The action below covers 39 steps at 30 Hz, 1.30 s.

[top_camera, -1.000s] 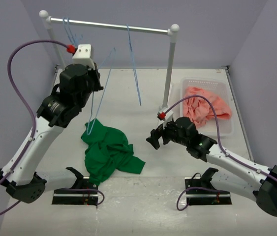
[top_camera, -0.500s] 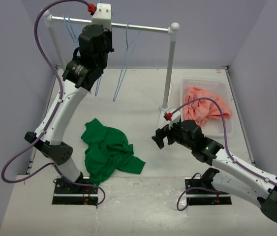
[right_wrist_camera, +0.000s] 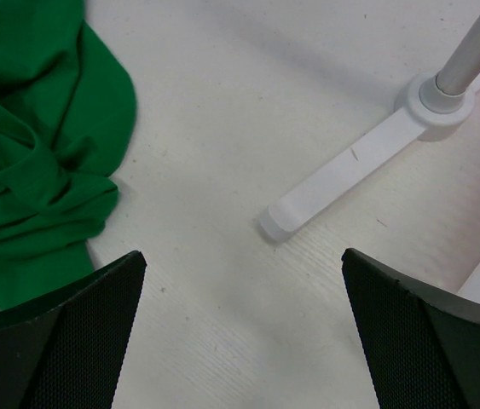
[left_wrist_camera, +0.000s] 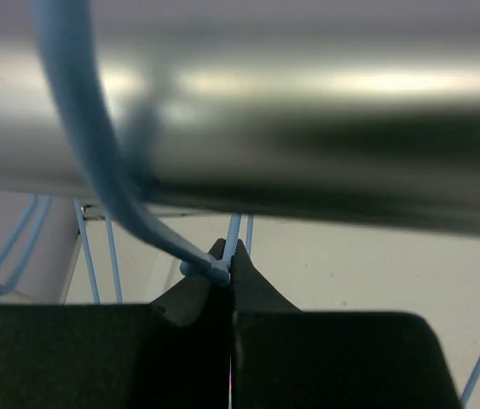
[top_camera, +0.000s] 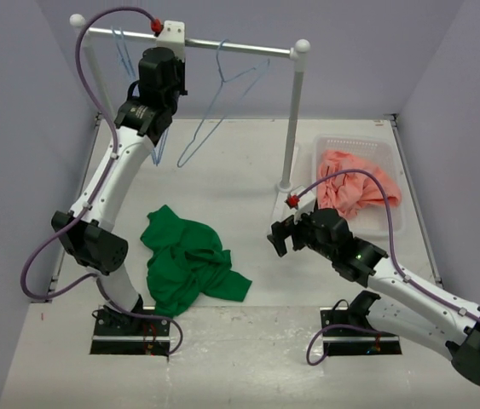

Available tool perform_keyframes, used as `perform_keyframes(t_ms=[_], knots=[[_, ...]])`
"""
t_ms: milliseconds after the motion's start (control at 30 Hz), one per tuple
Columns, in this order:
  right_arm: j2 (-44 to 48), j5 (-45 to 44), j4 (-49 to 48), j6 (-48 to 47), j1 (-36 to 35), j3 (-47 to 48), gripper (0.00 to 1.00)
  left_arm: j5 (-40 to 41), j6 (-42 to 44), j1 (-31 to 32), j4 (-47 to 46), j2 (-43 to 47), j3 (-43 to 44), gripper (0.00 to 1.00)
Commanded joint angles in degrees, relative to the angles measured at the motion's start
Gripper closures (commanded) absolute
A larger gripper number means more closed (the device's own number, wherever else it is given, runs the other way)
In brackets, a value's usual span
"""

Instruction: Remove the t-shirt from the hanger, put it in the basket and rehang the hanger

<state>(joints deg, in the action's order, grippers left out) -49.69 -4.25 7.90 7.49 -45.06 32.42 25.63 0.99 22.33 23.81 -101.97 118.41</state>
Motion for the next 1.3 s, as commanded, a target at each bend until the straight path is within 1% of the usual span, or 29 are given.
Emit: perform_keyframes(t_ms=[0, 33, 100, 133, 167, 233, 300, 333, 367, 400, 433, 467, 633, 700, 833, 900, 933, 967, 1000, 1033, 1067, 1100, 1200, 1267], knots=[[1.00, -1.73, 0.89, -0.45, -0.12, 1.41, 0.01, -5.05, -3.19, -0.70, -4.30, 4.84, -6.50, 1.00], [0.91, -1.46, 0.97, -0.72, -0.20, 1.59, 0.01, -5.58, -3.89, -0.71, -7.17, 8.25, -12.62, 1.00], [0.83, -1.20, 1.24, -0.98, -0.12, 2.20, 0.01, -7.69, -4.86, -0.62, -8.95, 11.87, -18.01, 1.00], [0.91, -1.20, 1.33, -1.07, -0.20, 2.20, 0.01, -8.31, -5.56, -0.62, -11.05, 13.71, -22.82, 1.00], [0.91, -1.11, 1.33, -1.16, -0.12, 2.29, 0.01, -9.01, -5.65, -0.62, -12.11, 17.04, -24.87, 1.00], [1.09, -0.76, 1.15, -1.16, -0.12, 2.29, 0.01, -9.37, -6.61, -0.62, -12.13, 20.57, -27.78, 1.00], [1.18, -0.41, 0.89, -1.25, -0.12, 2.38, 0.01, -8.23, -7.23, -0.70, -10.90, 21.90, -28.14, 1.00], [1.18, 0.03, 0.80, -1.07, -0.12, 2.47, 0.01, -8.05, -7.41, -0.62, -10.37, 23.04, -28.67, 0.92], [1.18, 0.29, 0.97, -0.98, -0.12, 2.64, 0.01, -8.05, -7.58, -0.62, -9.58, 23.57, -28.59, 0.76], [1.18, 0.73, 1.06, -0.98, -0.12, 2.82, 0.01, -8.05, -7.93, -0.62, -8.70, 24.01, -28.32, 0.52], [1.26, 0.91, 1.15, -0.46, -0.12, 2.82, 0.01, -8.05, -8.72, -0.62, -7.48, 25.23, -28.15, 0.02], [1.44, 1.43, 1.41, -0.37, -0.12, 3.08, 0.01, -8.05, -8.99, -0.62, -6.86, 25.85, -28.15, 0.00], [2.93, 2.41, 2.56, 0.68, -0.12, 3.79, 0.01, -8.66, -10.83, -0.62, -1.68, 31.12, -27.44, 0.00], [3.72, 3.72, 2.56, 1.04, -0.20, 3.87, 0.01, -10.50, -12.06, -0.62, 0.26, 33.32, -27.88, 0.00], [4.96, 3.90, 1.77, 3.67, -0.21, 3.87, 0.01, -13.93, -17.42, -0.36, 6.24, 41.56, -31.39, 0.00], [4.78, 3.90, 1.85, 4.46, -0.21, 4.22, 0.01, -12.53, -19.79, 0.61, 8.43, 44.13, -33.14, 0.00], [4.08, 5.38, 2.38, 4.73, -0.29, 4.49, 0.01, -12.88, -21.54, 0.61, 9.40, 45.97, -33.59, 0.00], [3.64, 6.18, 2.73, 4.56, -0.47, 5.19, 0.01, -13.41, -22.52, 0.61, 10.98, 46.51, -33.94, 0.00], [3.20, 6.53, 2.73, 4.64, -0.90, 5.54, 0.01, -13.50, -24.18, 0.61, 15.60, 47.21, -33.95, 0.00], [2.15, 7.15, 2.56, 4.29, -1.34, 5.72, 0.01, -13.76, -24.89, 0.61, 17.91, 47.57, -34.03, 0.00], [1.53, 7.41, 2.30, 3.86, -2.57, 6.07, 0.01, -13.85, -25.60, 0.61, 22.11, 47.92, -34.91, 0.00], [0.83, 7.42, 1.77, 3.68, -3.19, 6.07, 0.01, -13.94, -26.21, 0.61, 23.72, 49.57, -35.96, 0.00], [-2.68, 7.50, -1.30, 2.54, -7.75, 6.33, 0.01, -14.46, -27.01, 0.61, 27.24, 54.85, -41.75, 0.00], [-7.42, 8.12, -5.16, 1.83, -12.49, 7.21, 0.01, -14.20, -27.97, 0.61, 28.74, 57.23, -44.48, 0.00]])
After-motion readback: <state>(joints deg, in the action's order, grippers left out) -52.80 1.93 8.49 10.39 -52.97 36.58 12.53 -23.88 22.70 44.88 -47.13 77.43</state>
